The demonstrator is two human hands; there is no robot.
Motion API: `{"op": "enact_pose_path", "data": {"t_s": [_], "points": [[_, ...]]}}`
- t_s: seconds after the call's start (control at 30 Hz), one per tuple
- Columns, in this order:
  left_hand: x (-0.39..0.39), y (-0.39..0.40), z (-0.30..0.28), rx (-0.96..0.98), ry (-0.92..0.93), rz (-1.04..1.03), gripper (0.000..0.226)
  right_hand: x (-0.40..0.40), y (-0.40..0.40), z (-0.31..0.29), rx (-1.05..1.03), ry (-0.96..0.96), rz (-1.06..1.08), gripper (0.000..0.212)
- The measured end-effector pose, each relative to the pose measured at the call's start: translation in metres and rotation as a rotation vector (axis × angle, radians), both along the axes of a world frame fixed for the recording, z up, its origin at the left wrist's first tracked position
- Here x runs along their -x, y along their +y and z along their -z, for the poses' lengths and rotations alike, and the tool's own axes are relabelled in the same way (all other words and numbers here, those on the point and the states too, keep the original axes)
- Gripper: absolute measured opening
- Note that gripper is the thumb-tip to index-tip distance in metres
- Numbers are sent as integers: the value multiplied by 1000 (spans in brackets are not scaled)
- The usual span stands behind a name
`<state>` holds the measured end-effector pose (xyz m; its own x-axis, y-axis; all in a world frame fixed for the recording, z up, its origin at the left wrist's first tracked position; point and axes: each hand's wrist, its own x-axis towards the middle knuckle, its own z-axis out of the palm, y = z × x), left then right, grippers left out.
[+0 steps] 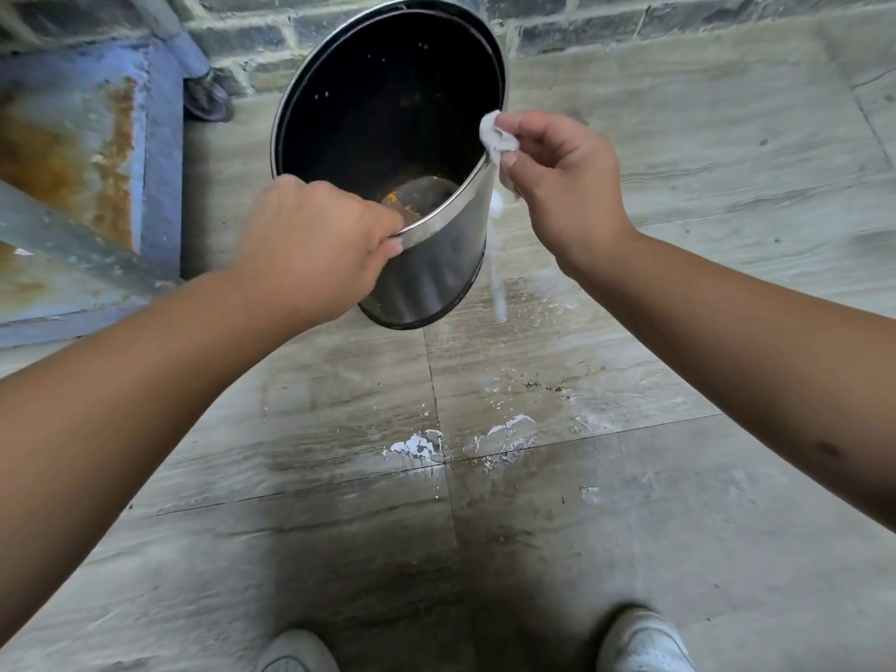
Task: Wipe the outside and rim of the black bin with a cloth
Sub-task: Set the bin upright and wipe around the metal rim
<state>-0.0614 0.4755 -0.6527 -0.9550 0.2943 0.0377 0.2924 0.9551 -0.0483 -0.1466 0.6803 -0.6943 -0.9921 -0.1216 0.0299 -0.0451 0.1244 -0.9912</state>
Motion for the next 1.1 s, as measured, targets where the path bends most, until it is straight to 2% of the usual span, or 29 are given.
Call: {"op": "enact_pose_path", "data": {"t_s": [0.2, 0.33, 0.43, 0.47, 0.53, 0.63, 0.8, 0.9, 1.0, 1.1], "points": [[14, 13, 2, 4, -41, -85, 30, 7, -3, 6, 7, -32, 27, 25], [20, -3, -2, -133, -139, 6, 22, 8, -1, 7, -66, -2, 29, 24], [15, -39, -5, -198, -177, 42, 39, 8, 0, 8, -95, 26, 35, 23], [12, -49, -4, -201, -148, 54, 37, 8, 1, 8, -92, 33, 37, 23], [8, -64, 0, -171, -72, 88, 25, 11, 1, 8, -50, 25, 32, 19], [9, -64, 6, -29, -40, 133, 29, 11, 0, 8, -45, 23, 32, 18], [7, -54, 5, 21, -1, 149, 36, 9, -3, 10, 5, 13, 16, 19], [6, -32, 7, 71, 22, 83, 37, 8, -4, 10, 26, 2, 1, 20], [5, -9, 9, 43, -10, 10, 30, 5, -7, 12, 41, -10, -14, 19], [9, 12, 9, 18, 2, -68, 35, 5, -9, 11, 44, -25, -9, 17]]}}
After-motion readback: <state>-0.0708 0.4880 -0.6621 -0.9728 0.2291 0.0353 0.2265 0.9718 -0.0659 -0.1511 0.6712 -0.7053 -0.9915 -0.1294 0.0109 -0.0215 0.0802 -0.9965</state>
